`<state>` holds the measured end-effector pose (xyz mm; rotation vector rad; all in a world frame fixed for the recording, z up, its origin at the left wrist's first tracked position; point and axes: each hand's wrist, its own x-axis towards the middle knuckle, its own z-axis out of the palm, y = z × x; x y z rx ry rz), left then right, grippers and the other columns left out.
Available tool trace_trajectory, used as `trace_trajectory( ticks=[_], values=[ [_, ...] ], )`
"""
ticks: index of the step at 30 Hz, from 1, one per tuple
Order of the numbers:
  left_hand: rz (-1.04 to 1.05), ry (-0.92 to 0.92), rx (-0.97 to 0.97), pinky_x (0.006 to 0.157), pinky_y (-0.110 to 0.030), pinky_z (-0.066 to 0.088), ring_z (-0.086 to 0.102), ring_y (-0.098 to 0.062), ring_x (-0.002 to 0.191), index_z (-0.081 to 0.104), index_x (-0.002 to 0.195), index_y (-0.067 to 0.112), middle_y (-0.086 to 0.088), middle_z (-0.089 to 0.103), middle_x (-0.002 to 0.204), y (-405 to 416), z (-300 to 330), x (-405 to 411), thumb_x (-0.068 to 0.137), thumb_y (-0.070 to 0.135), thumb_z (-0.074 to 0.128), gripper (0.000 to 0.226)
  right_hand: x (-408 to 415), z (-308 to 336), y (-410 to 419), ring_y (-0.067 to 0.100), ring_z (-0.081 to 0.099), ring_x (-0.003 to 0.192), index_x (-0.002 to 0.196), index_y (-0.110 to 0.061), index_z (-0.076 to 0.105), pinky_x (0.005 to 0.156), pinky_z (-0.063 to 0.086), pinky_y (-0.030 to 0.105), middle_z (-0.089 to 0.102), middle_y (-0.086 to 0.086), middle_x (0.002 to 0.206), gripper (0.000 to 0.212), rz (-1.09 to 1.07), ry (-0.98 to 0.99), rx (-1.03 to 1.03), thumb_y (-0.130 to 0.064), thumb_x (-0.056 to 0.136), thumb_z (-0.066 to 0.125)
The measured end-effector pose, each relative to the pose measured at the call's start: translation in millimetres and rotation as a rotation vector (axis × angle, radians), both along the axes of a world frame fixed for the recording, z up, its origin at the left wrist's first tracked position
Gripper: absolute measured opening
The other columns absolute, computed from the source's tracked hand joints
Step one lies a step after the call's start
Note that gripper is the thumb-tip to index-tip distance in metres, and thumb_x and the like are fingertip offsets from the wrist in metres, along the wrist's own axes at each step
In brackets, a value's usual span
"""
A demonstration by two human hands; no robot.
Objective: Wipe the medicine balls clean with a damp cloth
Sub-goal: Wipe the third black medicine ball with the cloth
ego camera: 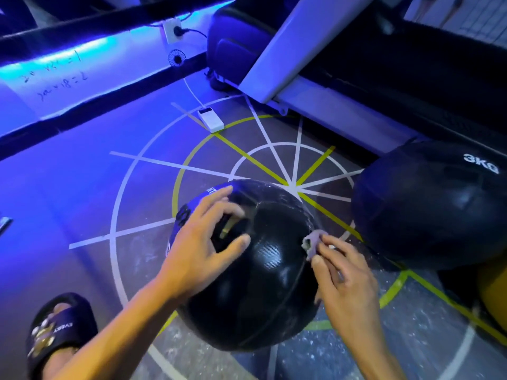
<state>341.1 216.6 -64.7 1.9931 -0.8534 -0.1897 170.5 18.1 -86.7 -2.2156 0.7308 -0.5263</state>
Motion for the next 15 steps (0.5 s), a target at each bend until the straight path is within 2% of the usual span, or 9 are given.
trace_trajectory(
  ticks=[2,3,5,7,8,10,11,12,15],
  values=[
    [0.113,-0.053,0.106,0.118,-0.032,0.035,0.038,0.001,0.144,0.057,0.137,0.034,0.025,0.042,0.155,-2,-5,-2,0.091,0.057,0.061,0.052,-8,5,6,0.001,0.059,0.109,0.104,-0.028,0.077,0.086,0.049,0.017,0.059,-0.023,0.114,0.018,0.023,-0.043,0.071,-0.02,0.087,0.076],
    [0.133,-0.074,0.142,0.119,-0.037,0.036,0.038,0.0,0.145,0.054,0.143,0.036,0.026,0.041,0.156,-3,-8,-4,0.091,0.063,0.055,0.059,-10,8,6,0.004,0.061,0.105,0.099,-0.029,0.076,0.08,0.049,0.016,0.059,-0.02,0.11,0.017,0.028,-0.045,0.081,-0.02,0.086,0.078],
    [0.124,-0.096,0.168,0.119,-0.044,0.036,0.038,-0.002,0.146,0.052,0.147,0.035,0.024,0.042,0.157,-3,-11,-8,0.091,0.066,0.05,0.064,-9,14,11,0.006,0.062,0.1,0.098,-0.03,0.076,0.077,0.048,0.018,0.06,-0.016,0.105,0.017,0.009,-0.062,0.077,-0.016,0.087,0.077],
    [0.115,-0.111,0.158,0.118,-0.046,0.037,0.04,-0.003,0.145,0.055,0.146,0.033,0.021,0.045,0.156,-3,-12,-11,0.091,0.063,0.052,0.063,-4,25,27,0.004,0.063,0.096,0.101,-0.025,0.076,0.078,0.046,0.013,0.06,-0.015,0.104,0.016,0.05,-0.144,-0.009,-0.012,0.091,0.075],
    [0.118,-0.114,0.143,0.118,-0.045,0.038,0.042,-0.003,0.144,0.057,0.145,0.031,0.02,0.048,0.154,-3,-13,-13,0.091,0.061,0.054,0.062,0,30,37,0.005,0.062,0.094,0.104,-0.023,0.076,0.08,0.047,0.015,0.059,-0.012,0.106,0.015,0.155,-0.176,-0.095,-0.013,0.093,0.073],
    [0.109,-0.13,0.123,0.117,-0.042,0.039,0.044,-0.003,0.142,0.06,0.143,0.029,0.018,0.051,0.152,-2,-14,-14,0.091,0.058,0.057,0.059,6,29,52,0.017,0.06,0.09,0.112,-0.021,0.073,0.078,0.05,0.031,0.058,-0.006,0.108,0.018,0.431,-0.175,-0.338,-0.015,0.095,0.068],
    [0.105,-0.14,0.117,0.117,-0.039,0.038,0.045,-0.002,0.142,0.061,0.142,0.029,0.019,0.052,0.151,0,-14,-15,0.091,0.057,0.057,0.058,12,25,45,0.022,0.058,0.088,0.112,-0.022,0.072,0.076,0.05,0.038,0.058,-0.005,0.109,0.019,0.497,-0.151,-0.421,-0.016,0.095,0.066],
    [0.102,-0.144,0.113,0.117,-0.037,0.038,0.045,-0.002,0.141,0.061,0.142,0.03,0.02,0.052,0.15,3,-15,-16,0.09,0.056,0.058,0.058,19,18,31,0.024,0.057,0.088,0.112,-0.022,0.071,0.075,0.049,0.043,0.059,-0.003,0.107,0.018,0.488,-0.13,-0.439,-0.018,0.096,0.063],
    [0.11,-0.147,0.109,0.117,-0.036,0.039,0.045,-0.002,0.141,0.062,0.141,0.03,0.022,0.054,0.148,8,-15,-18,0.09,0.055,0.06,0.056,36,4,-27,0.015,0.053,0.092,0.11,-0.02,0.07,0.081,0.049,0.047,0.059,-0.006,0.103,0.016,0.186,-0.055,-0.281,-0.018,0.1,0.058]
  ],
)
